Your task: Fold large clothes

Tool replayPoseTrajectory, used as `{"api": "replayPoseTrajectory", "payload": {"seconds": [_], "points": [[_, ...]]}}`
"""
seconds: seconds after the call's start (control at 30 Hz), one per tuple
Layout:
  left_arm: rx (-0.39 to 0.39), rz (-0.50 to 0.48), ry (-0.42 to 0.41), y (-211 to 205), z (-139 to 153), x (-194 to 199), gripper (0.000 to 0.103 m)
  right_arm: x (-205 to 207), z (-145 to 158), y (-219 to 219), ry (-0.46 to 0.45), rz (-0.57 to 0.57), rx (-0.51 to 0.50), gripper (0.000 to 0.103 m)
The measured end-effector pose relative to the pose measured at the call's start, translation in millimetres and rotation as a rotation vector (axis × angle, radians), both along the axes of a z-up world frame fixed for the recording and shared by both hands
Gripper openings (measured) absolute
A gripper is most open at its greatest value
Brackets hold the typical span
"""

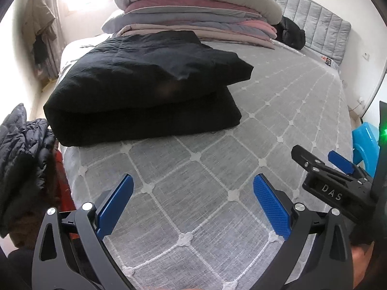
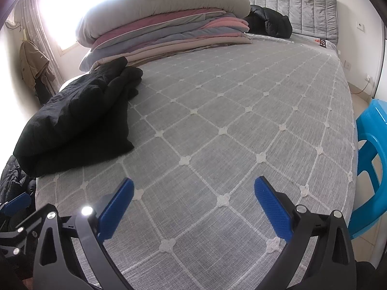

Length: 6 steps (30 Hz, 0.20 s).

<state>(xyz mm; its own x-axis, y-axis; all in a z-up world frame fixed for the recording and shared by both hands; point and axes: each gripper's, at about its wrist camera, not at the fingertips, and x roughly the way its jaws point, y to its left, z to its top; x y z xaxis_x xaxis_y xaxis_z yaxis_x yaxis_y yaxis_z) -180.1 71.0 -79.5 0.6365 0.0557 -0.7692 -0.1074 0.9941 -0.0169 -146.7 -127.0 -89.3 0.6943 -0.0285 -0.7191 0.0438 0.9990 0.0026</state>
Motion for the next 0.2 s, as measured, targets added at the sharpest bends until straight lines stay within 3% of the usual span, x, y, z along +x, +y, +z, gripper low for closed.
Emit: {"api": "replayPoseTrajectory", "payload": {"seconds": [0.2], "points": [[-0.026, -0.014, 0.021, -1.8, -5.1, 1.6, 0.096, 0.6, -2.2, -0.8, 0.005, 0.0, 0.004, 0.096]]}}
